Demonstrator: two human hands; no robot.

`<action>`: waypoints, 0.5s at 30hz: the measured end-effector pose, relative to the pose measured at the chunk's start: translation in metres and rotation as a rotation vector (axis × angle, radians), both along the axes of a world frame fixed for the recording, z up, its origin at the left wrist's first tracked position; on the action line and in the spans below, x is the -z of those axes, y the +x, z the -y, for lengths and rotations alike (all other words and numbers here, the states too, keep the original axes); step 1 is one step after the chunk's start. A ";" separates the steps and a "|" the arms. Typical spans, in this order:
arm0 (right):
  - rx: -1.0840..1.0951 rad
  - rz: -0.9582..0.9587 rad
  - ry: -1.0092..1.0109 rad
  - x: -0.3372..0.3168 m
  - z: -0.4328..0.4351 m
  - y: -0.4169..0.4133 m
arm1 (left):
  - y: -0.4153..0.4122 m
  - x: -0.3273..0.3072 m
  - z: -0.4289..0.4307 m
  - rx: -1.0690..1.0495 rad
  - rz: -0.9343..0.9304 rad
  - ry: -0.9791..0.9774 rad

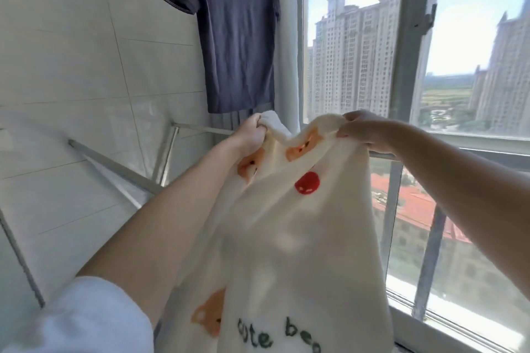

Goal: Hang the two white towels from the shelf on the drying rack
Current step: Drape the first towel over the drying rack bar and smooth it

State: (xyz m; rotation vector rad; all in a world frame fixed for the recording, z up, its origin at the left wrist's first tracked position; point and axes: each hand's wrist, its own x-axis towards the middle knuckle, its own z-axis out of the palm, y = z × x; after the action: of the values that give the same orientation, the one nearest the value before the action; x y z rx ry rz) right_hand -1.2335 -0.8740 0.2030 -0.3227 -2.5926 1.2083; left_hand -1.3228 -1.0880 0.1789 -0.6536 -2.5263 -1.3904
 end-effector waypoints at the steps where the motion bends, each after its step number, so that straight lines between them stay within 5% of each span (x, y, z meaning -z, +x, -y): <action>1: 0.018 0.015 0.046 0.003 0.000 0.002 | -0.002 0.004 -0.003 0.028 0.018 -0.023; 8: -0.055 0.198 0.245 0.009 0.037 0.005 | 0.006 0.040 0.004 0.267 0.363 -0.501; 15: -0.378 0.304 0.373 0.016 0.127 0.001 | 0.016 0.032 0.071 0.170 0.313 -0.473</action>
State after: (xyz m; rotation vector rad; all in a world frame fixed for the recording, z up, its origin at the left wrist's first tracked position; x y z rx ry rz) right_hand -1.2321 -1.0014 0.1868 0.0719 -3.1751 0.7890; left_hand -1.3072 -1.1594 0.1471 -0.7941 -3.1603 -1.0025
